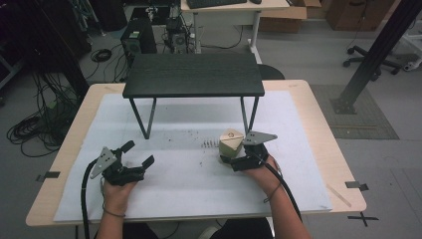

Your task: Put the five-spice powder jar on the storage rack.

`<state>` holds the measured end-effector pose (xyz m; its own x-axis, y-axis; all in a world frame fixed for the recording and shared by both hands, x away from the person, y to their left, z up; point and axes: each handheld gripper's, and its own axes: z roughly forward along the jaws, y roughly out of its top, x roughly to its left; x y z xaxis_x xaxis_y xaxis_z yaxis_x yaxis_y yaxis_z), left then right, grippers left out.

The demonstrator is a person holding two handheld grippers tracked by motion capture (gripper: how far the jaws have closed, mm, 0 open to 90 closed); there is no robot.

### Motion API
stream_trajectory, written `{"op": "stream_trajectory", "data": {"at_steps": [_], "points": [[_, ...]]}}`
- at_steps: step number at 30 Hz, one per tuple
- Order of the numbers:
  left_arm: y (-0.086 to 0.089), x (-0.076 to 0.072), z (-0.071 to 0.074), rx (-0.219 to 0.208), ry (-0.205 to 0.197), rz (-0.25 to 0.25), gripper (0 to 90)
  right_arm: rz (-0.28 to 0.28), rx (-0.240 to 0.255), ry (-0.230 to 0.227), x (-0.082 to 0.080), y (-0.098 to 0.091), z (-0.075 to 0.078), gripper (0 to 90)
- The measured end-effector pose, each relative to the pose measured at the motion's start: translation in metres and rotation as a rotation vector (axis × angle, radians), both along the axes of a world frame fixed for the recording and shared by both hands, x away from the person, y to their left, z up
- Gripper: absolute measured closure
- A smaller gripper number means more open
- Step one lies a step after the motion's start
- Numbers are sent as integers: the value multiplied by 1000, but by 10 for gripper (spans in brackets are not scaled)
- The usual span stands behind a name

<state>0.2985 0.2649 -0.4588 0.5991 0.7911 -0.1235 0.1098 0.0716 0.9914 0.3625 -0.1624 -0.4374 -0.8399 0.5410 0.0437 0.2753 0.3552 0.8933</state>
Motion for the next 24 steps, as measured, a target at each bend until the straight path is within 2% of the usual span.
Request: {"op": "stream_trajectory", "data": {"at_steps": [11, 24], "points": [[0, 0, 0, 2, 2, 0, 3, -7, -1, -10, -1, 2, 0, 270], [0, 0, 0, 5, 3, 4, 3, -16, 4, -36, -2, 4, -2, 297]]}}
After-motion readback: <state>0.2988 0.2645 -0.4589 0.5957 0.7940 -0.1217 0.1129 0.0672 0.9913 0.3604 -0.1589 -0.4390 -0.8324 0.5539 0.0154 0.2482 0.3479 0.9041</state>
